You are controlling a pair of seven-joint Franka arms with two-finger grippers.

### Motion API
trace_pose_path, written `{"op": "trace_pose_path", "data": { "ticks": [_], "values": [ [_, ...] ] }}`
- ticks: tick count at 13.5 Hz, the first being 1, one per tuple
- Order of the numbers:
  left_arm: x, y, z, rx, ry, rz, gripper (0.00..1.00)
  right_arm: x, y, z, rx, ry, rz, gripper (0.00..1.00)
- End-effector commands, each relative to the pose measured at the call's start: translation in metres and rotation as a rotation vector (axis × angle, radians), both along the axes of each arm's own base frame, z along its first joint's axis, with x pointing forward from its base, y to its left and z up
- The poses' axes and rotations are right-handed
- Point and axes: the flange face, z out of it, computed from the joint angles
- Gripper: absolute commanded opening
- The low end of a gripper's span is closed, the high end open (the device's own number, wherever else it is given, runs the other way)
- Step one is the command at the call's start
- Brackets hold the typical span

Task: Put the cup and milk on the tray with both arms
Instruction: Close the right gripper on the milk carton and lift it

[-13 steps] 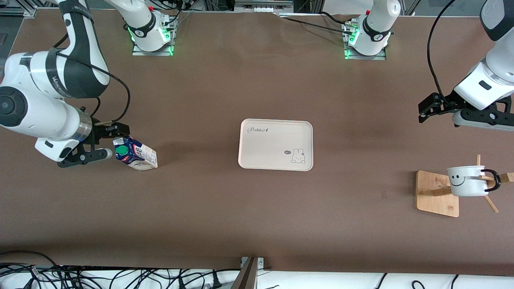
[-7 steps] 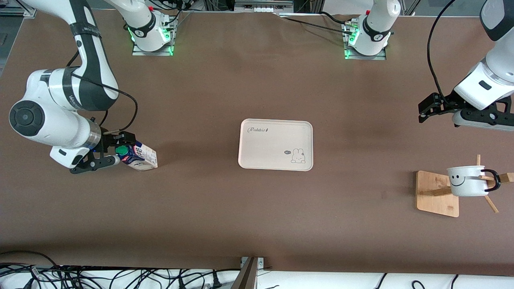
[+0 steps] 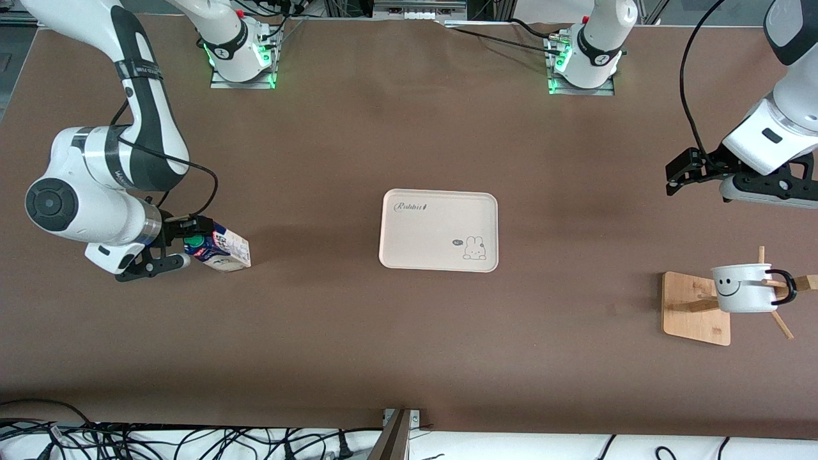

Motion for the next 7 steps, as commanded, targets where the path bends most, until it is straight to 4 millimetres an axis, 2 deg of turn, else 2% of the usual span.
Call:
{"op": "trace_pose_path", "data": {
  "ticks": [1,2,5,7],
  "values": [
    [-0.0005,-0.0003,0.0063,0.006,-0.009,-0.013,1.00,-0.0065,-0.0035,-0.0038,0.022,0.001,0.004,1.00],
    [-0.0005,0.0006,0.0063,0.006,-0.009,-0.012,1.00,-0.0073,-0.0028,-0.0052,0.022,0.004,0.002,0.96],
    [-0.0005,-0.0003,0.0063,0.006,-0.009,-0.013,1.00,-0.0071,-0.0025,-0.0042,0.022,0.006,-0.006,0.67],
    [-0.0005,0.0006,0.0063,0.006,-0.009,-0.012,1.00,-0.0070,-0.0002,-0.0032,0.026,0.008,-0.006,0.57]
  ]
}}
